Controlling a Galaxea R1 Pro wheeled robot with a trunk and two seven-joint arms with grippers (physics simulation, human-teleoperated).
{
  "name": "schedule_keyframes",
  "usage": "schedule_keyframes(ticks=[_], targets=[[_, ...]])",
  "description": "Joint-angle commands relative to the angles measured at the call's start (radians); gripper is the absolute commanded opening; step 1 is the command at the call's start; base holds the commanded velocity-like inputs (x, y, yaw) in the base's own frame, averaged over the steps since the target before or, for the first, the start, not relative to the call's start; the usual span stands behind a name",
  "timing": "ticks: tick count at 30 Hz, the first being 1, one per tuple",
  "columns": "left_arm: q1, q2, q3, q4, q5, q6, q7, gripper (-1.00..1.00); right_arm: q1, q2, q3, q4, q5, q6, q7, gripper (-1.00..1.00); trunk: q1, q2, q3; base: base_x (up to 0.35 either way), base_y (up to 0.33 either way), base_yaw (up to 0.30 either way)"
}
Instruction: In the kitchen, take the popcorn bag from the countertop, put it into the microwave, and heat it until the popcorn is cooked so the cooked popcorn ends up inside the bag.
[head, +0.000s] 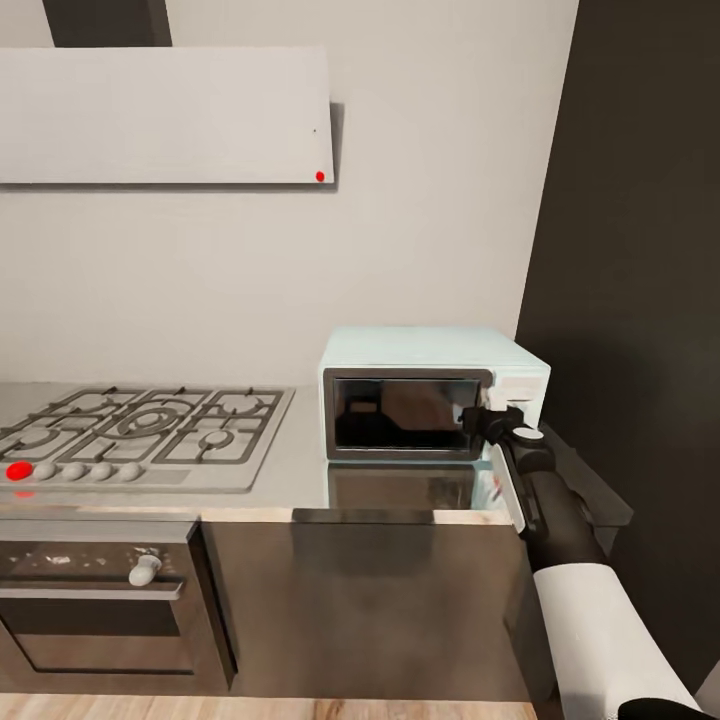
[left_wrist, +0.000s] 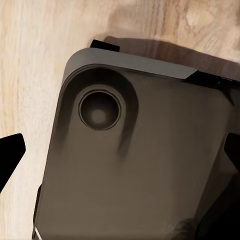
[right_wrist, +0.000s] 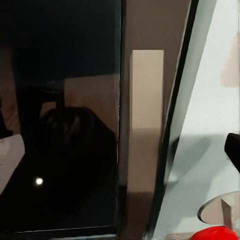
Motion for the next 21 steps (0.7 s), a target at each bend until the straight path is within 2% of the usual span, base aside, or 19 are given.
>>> schedule_keyframes(ticks=[1, 3, 12, 21], targets=[[0.0, -0.001, 0.002, -0.001, 0.004, -0.002, 0.0, 1.0, -0.002, 0.004, -0.005, 0.004, 0.015, 0.013, -0.005, 1.0, 0.0, 0.0, -0.001, 0.0, 0.0, 0.0], [0.0, -0.001, 0.003, -0.001, 0.004, -0.002, 0.0, 1.0, 0.001, 0.003, -0.005, 0.007, 0.004, 0.019, 0.001, 1.0, 0.0, 0.0, -0.001, 0.0, 0.0, 0.0], [0.0, -0.001, 0.003, -0.001, 0.004, -0.002, 0.0, 1.0, 0.002, -0.005, -0.003, 0.036, 0.049, 0.047, 0.009, 1.0, 0.0, 0.0, -0.001, 0.0, 0.0, 0.0], [0.0, -0.001, 0.003, -0.001, 0.004, -0.002, 0.0, 1.0, 0.002, -0.005, -0.003, 0.036, 0.049, 0.034, 0.009, 1.0, 0.0, 0.0, -0.001, 0.0, 0.0, 0.0]])
